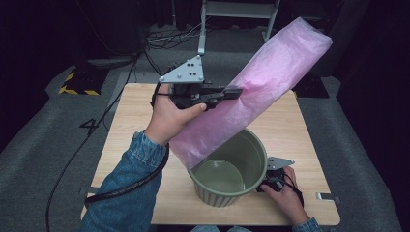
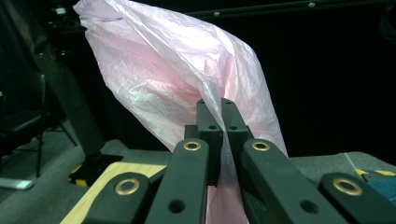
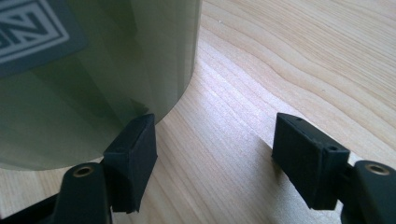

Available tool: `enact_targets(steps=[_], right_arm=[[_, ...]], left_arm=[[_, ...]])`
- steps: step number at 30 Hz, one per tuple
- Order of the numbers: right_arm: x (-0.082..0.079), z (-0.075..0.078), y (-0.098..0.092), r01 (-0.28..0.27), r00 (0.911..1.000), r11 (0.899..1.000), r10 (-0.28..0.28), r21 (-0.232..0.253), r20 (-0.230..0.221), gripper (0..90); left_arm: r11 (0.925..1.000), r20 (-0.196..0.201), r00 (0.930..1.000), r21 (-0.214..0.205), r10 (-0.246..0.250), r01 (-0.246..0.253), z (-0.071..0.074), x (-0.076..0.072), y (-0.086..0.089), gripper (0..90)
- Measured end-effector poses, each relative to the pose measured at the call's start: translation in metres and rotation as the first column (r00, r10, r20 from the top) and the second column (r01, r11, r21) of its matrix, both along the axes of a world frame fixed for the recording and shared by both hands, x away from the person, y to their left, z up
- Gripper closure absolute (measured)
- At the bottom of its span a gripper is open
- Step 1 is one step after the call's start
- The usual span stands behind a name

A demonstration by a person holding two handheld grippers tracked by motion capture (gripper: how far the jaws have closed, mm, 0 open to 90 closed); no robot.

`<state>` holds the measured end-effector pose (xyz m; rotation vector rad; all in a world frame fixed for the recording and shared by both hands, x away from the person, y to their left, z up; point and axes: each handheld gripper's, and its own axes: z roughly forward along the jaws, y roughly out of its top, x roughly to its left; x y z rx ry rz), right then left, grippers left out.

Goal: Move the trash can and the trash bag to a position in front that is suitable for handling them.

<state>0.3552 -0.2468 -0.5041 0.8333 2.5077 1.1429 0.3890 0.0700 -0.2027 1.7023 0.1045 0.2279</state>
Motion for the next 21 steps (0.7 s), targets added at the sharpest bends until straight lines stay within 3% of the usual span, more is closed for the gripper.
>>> enact_targets(steps=[10,21], right_arm=[[0.0,0.0,0.0,-0.003,1.0,1.0,0.003,0.001,-0.001,30.5],[0.0,0.0,0.0,-0.004,1.0,1.0,0.004,0.0,-0.001,30.4]], left_arm=[[0.9978,-0.015,0.9981,-0.03,-0.06,0.059,-0.008,0.003,-0.026,90.0],[0.9959,-0.03,0.9963,-0.046,-0.08,0.078,-0.039,0.005,-0.042,89.9]])
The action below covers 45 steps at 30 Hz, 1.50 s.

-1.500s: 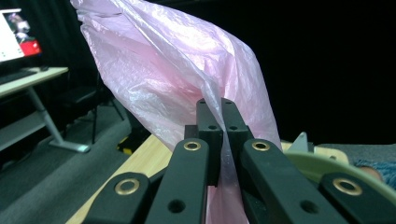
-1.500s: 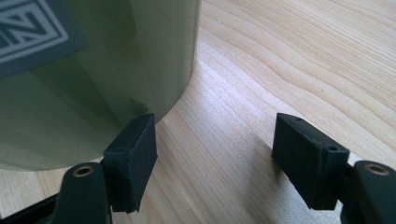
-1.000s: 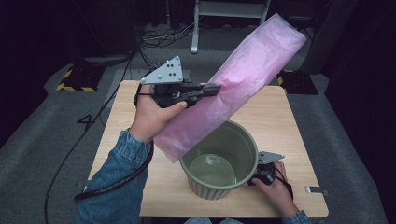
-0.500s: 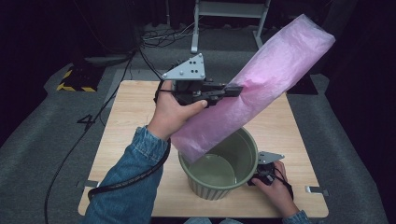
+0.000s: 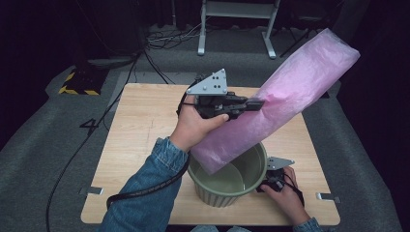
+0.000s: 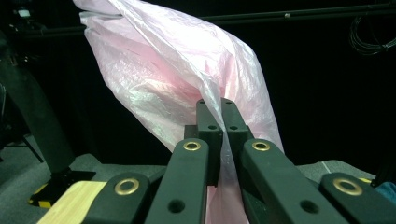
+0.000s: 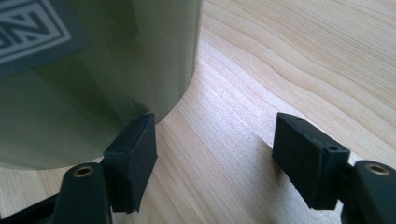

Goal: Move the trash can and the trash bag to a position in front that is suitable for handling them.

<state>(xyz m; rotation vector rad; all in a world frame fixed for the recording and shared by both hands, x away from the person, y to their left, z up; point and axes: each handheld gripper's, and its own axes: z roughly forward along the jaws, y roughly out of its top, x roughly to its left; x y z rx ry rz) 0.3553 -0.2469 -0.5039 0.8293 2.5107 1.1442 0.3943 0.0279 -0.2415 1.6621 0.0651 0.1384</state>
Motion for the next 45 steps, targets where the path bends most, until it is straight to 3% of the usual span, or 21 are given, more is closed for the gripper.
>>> enact_targets(steps=[6,8,12,18,20,23,29,34,40,41,45], right_arm=[[0.0,0.0,0.0,0.0,1.0,1.0,0.0,0.0,0.0,30.4],[0.0,0.0,0.0,0.0,1.0,1.0,0.0,0.0,0.0,30.4],[0.0,0.0,0.0,0.0,1.0,1.0,0.0,0.0,0.0,30.4],[0.0,0.0,0.0,0.0,1.0,1.0,0.0,0.0,0.0,30.4],[0.0,0.0,0.0,0.001,1.0,1.0,-0.001,0.0,-0.001,30.4],[0.0,0.0,0.0,0.0,1.0,1.0,0.0,0.0,-0.001,30.4],[0.0,0.0,0.0,0.0,1.0,1.0,0.0,0.001,-0.001,30.3],[0.0,0.0,0.0,0.0,1.0,1.0,0.0,0.002,-0.003,30.4],[0.0,0.0,0.0,0.0,1.0,1.0,0.0,0.003,-0.006,30.2],[0.0,0.0,0.0,-0.004,1.0,1.0,0.004,0.002,-0.006,29.9],[0.001,0.0,-0.001,-0.015,0.9999,1.0,0.015,0.003,-0.008,29.5]], left_arm=[[1.0,-0.017,0.9998,-0.001,0.005,-0.005,-0.016,0.001,0.003,89.8],[0.9999,-0.023,0.9997,-0.014,-0.009,0.008,-0.02,0.0,0.003,89.8],[0.9994,-0.028,0.999,-0.003,-0.034,0.034,-0.026,-0.004,-0.006,89.8],[0.9976,-0.029,0.9972,-0.01,-0.068,0.068,-0.025,-0.007,-0.02,89.8],[0.9979,-0.02,0.9978,0.013,-0.063,0.063,-0.027,-0.008,-0.022,89.7],[0.9985,-0.024,0.9987,0.029,-0.045,0.046,-0.03,-0.006,-0.018,89.7],[0.9985,-0.056,0.9984,0.054,-0.001,0.004,-0.04,-0.006,0.006,89.4],[0.9967,-0.061,0.9981,0.081,0.01,-0.005,-0.047,-0.016,0.027,88.0],[0.9949,-0.063,0.9977,0.099,0.026,-0.019,-0.058,-0.024,0.035,84.5],[0.9922,-0.062,0.9975,0.122,0.035,-0.028,-0.062,-0.027,0.037,84.4],[0.9914,-0.053,0.9979,0.127,0.038,-0.031,-0.06,-0.037,0.041,83.2]])
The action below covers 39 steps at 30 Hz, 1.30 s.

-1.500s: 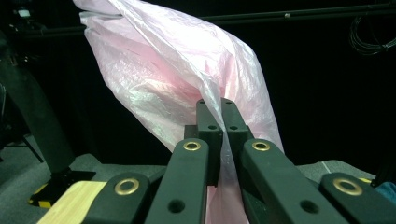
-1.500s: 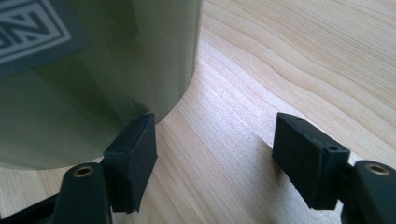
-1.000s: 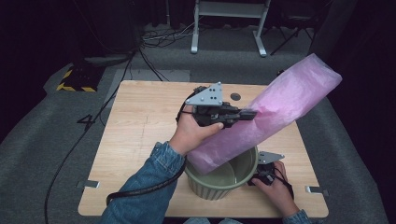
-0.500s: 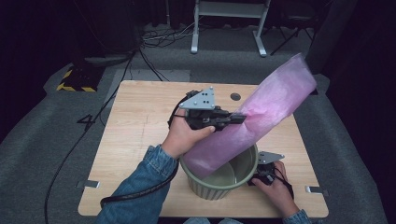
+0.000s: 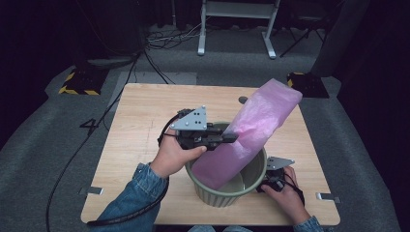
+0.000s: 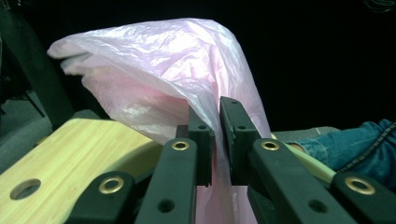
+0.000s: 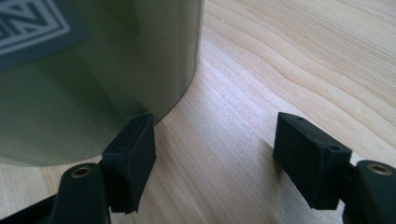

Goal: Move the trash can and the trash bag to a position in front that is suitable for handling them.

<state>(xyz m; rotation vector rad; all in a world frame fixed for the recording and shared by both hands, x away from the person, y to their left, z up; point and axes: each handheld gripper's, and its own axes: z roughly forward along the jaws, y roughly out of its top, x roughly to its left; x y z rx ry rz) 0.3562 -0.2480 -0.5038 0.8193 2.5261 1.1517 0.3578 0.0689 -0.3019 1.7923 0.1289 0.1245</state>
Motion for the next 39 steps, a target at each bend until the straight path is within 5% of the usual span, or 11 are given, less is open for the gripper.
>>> enact_targets(steps=[5,11,20,23,28,32,35,36,39], right_arm=[[0.005,0.0,-0.005,-0.014,0.9992,0.999,0.015,0.042,-0.037,29.5],[0.009,0.001,-0.009,-0.015,0.9973,0.997,0.02,0.079,-0.07,29.5],[0.01,0.001,-0.006,-0.024,0.998,0.998,0.028,0.065,-0.057,28.8],[0.012,0.001,-0.011,-0.009,0.9948,0.993,0.021,0.117,-0.1,27.6],[0.015,0.008,-0.014,0.018,0.9986,0.992,-0.011,0.126,-0.052,26.8],[0.016,0.018,-0.018,0.028,0.9995,0.989,-0.025,0.142,-0.021,26.8],[0.016,0.028,-0.022,0.03,0.9995,0.991,-0.031,0.129,0.005,26.8],[0.016,0.034,-0.025,0.033,0.9992,0.991,-0.036,0.127,0.017,26.8],[0.016,0.04,-0.029,0.035,0.9988,0.991,-0.039,0.128,0.03,26.8]], left_arm=[[0.9971,0.004,0.9994,0.067,0.036,-0.036,0.003,-0.012,0.006,85.6],[0.9958,0.016,0.9993,0.085,0.035,-0.036,0.006,-0.025,0.02,88.2],[0.9942,0.002,0.9994,0.102,0.035,-0.035,-0.009,-0.03,0.036,86.6],[0.993,-0.014,0.9994,0.114,0.033,-0.031,-0.014,-0.03,0.041,87.0],[0.9899,-0.047,0.9982,0.139,0.038,-0.031,-0.025,-0.029,0.043,86.7],[0.9761,-0.075,0.9946,0.21,0.073,-0.055,-0.032,-0.028,0.038,83.8],[0.9725,-0.098,0.9907,0.221,0.095,-0.072,-0.034,-0.026,0.035,68.0],[0.971,-0.09,0.9898,0.222,0.111,-0.088,-0.035,-0.026,0.035,47.1],[0.9676,-0.087,0.9855,0.22,0.146,-0.124,-0.034,-0.027,0.037,36.4]])
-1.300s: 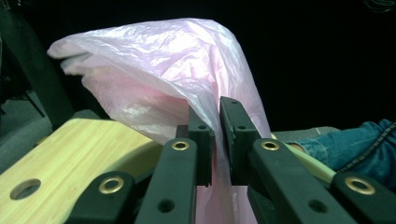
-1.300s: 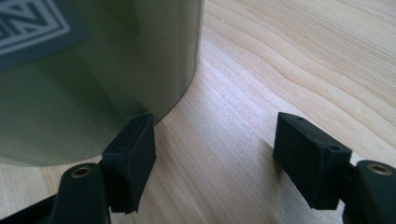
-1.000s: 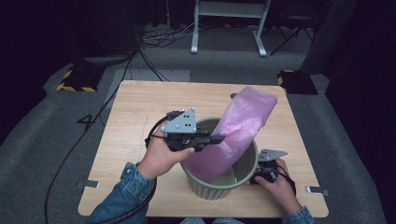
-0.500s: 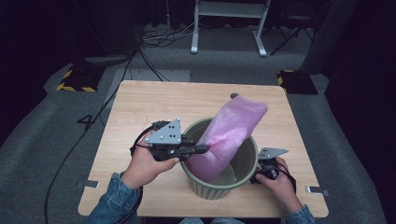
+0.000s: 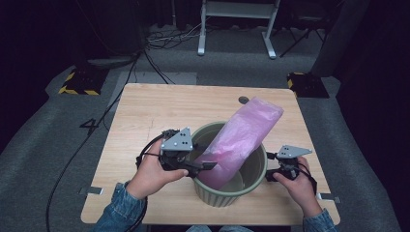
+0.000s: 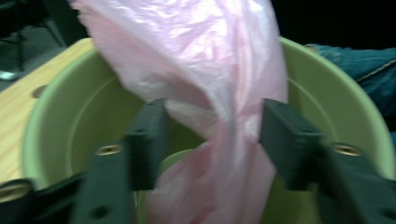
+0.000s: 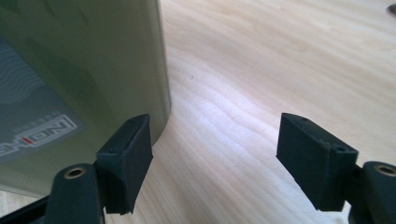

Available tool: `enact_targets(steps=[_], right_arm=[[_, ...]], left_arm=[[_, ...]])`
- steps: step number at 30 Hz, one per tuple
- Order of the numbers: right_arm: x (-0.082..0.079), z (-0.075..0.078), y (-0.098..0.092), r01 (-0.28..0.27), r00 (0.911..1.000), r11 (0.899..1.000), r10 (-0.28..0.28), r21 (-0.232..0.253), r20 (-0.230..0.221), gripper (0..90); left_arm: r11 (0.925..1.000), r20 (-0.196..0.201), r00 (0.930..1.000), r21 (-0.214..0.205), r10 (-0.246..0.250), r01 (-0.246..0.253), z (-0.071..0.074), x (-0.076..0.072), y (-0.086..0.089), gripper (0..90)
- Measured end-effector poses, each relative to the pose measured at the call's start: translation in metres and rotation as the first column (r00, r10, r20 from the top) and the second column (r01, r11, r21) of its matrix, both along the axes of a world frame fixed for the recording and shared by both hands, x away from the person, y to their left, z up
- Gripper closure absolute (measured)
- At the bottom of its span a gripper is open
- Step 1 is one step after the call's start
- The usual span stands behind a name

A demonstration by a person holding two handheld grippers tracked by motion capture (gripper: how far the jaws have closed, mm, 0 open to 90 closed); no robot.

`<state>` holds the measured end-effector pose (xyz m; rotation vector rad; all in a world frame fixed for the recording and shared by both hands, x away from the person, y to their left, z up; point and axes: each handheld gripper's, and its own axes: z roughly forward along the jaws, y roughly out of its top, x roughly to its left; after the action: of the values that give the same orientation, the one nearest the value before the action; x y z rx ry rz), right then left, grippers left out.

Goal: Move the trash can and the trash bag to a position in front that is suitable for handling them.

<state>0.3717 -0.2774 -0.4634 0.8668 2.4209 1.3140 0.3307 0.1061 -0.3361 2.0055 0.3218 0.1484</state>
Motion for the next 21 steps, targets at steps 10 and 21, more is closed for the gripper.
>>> enact_targets(steps=[10,21], right_arm=[[-0.005,0.025,-0.016,0.024,0.9988,1.0,-0.024,0.001,0.042,26.8],[-0.008,0.043,-0.01,0.002,0.9998,1.0,-0.003,0.015,0.018,26.5]], left_arm=[[0.9962,0.021,0.9982,-0.068,0.056,-0.054,0.02,0.008,0.003,31.5],[0.9957,-0.076,0.9928,0.012,0.093,-0.092,0.032,0.053,-0.033,34.4]])
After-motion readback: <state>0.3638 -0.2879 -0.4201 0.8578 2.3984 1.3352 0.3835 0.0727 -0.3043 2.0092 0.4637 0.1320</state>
